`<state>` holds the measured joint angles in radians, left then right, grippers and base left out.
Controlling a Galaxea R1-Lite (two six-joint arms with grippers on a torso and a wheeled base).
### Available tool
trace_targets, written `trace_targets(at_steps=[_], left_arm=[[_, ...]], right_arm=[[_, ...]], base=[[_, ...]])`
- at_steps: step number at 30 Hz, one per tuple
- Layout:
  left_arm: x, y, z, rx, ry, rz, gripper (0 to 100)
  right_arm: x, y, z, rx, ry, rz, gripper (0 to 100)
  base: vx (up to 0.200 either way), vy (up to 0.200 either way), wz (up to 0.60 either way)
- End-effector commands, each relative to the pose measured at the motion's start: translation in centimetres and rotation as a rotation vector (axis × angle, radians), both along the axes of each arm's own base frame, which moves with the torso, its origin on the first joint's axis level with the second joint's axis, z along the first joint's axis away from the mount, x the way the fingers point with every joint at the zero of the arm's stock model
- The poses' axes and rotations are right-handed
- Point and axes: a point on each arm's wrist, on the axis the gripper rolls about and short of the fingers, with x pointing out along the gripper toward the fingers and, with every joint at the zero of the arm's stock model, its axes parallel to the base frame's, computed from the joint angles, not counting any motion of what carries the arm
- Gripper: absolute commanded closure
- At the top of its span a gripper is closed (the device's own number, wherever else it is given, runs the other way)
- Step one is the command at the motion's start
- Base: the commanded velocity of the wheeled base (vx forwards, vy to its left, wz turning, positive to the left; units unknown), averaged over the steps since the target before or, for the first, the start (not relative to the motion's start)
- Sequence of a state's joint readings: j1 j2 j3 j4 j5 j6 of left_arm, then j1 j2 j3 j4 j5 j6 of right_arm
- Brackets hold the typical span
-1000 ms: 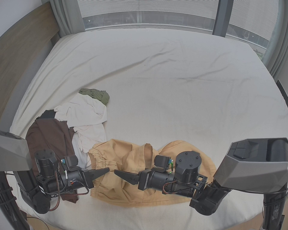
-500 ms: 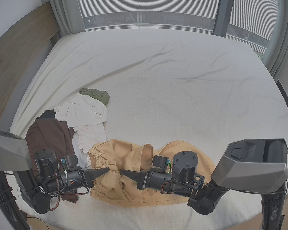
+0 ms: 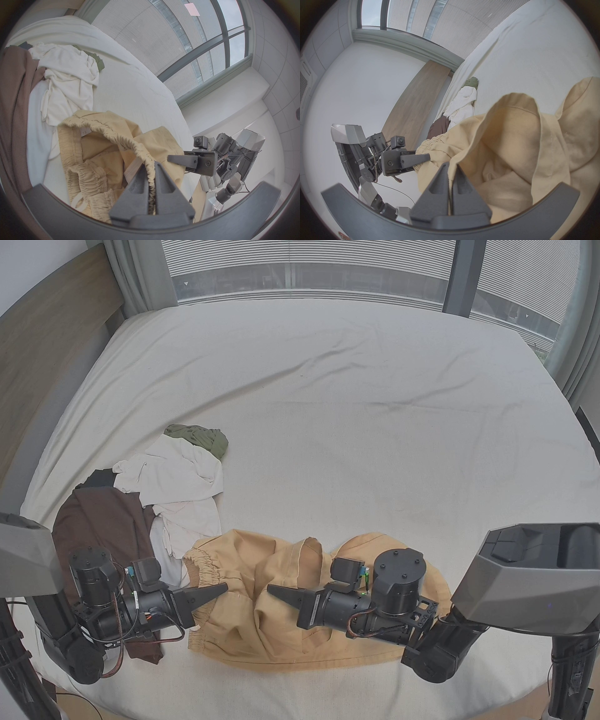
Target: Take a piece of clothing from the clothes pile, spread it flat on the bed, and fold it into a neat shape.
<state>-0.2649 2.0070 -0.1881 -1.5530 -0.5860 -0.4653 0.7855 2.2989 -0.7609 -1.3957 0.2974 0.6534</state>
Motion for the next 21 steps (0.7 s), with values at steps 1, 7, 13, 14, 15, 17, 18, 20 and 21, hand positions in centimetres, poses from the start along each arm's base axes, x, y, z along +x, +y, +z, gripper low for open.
trace_targets(at_steps=[1, 7, 13, 14, 15, 17, 18, 20, 21], left_arm=[[0.0, -0.2, 1.2, -0.017, -0.049, -0.006, 100], [0.1, -0.4, 2.2, -0.033, -0.095, -0.011, 100], [0.0, -0.7, 2.4, -0.032, -0.104, -0.023, 100], [0.0, -0.7, 2.5, -0.034, -0.108, -0.024, 100], [-0.1, -0.7, 2.7, -0.036, -0.113, -0.023, 100], [-0.2, -0.7, 2.9, -0.039, -0.123, -0.024, 100], [-0.2, -0.8, 3.0, -0.041, -0.125, -0.025, 100], [-0.3, -0.8, 3.2, -0.044, -0.134, -0.027, 100], [-0.4, -0.8, 3.4, -0.046, -0.141, -0.03, 100]], right_arm=[[-0.5, -0.8, 1.6, 0.019, -0.019, -0.006, 100], [-1.7, -2.3, 4.2, 0.043, -0.058, -0.01, 100], [-1.5, -4.7, 5.4, 0.019, -0.146, -0.059, 100], [-1.6, -4.9, 5.6, 0.025, -0.153, -0.064, 100], [-1.6, -5.2, 5.8, 0.032, -0.161, -0.069, 100], [-1.5, -5.8, 6.1, 0.038, -0.172, -0.083, 100], [-1.5, -5.9, 6.1, 0.039, -0.175, -0.088, 100], [-1.6, -6.4, 6.1, 0.027, -0.183, -0.094, 100], [-2.0, -7.0, 5.7, -0.012, -0.204, -0.097, 100]], base=[[0.0, 0.0, 0.0], [0.0, 0.0, 0.0], [0.0, 0.0, 0.0], [0.0, 0.0, 0.0], [0.0, 0.0, 0.0], [0.0, 0.0, 0.0], [0.0, 0.0, 0.0], [0.0, 0.0, 0.0], [0.0, 0.0, 0.0]])
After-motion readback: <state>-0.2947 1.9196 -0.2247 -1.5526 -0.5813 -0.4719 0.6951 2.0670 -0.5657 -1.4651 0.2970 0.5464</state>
